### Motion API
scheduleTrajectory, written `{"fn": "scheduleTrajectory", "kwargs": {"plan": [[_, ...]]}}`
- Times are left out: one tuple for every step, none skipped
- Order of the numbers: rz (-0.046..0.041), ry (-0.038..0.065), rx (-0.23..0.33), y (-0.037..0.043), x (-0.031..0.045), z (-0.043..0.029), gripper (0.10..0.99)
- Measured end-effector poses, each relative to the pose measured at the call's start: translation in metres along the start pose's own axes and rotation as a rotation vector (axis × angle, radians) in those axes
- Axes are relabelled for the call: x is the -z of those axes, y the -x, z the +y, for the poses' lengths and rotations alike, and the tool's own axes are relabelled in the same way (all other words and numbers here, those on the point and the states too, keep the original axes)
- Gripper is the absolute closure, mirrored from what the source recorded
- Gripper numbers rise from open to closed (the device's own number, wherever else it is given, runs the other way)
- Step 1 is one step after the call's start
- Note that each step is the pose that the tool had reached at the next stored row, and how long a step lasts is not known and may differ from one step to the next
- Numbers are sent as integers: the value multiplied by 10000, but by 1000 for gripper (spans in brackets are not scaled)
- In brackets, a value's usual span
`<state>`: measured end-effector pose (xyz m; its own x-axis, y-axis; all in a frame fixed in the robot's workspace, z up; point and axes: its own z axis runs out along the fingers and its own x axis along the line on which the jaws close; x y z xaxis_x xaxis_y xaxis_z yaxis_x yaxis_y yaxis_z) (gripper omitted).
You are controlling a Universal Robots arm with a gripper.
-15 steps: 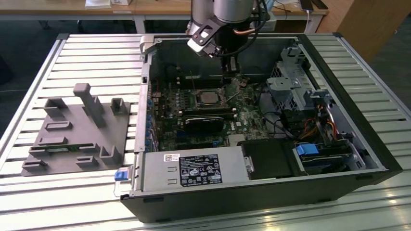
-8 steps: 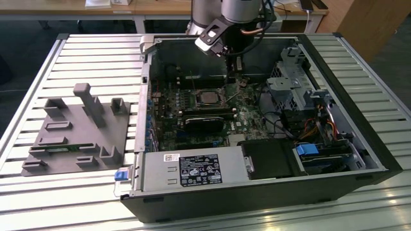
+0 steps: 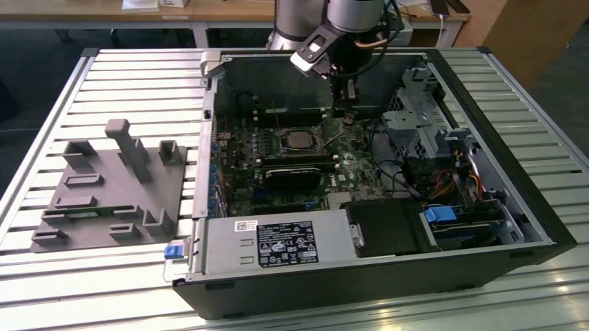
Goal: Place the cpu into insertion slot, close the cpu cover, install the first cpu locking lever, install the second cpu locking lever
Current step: 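Close the cpu cover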
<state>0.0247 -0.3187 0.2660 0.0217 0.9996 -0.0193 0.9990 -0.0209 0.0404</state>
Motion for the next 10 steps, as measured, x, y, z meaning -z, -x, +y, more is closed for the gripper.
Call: {"fn": "scheduleTrajectory", "kwargs": {"plan": [[1, -5, 0, -4, -4, 11, 980], [1, -9, 0, -5, -7, 20, 980], [-1, -12, 0, -5, -9, 29, 980], [-3, -14, 0, -5, -10, 39, 980], [-2, -14, 0, -6, -11, 45, 980], [-1, -14, 0, -6, -12, 51, 980], [0, -14, 0, -7, -13, 55, 980], [0, -14, 0, -7, -13, 57, 980], [0, -14, 0, -7, -13, 60, 980], [0, -14, 0, -7, -13, 61, 980]]}}
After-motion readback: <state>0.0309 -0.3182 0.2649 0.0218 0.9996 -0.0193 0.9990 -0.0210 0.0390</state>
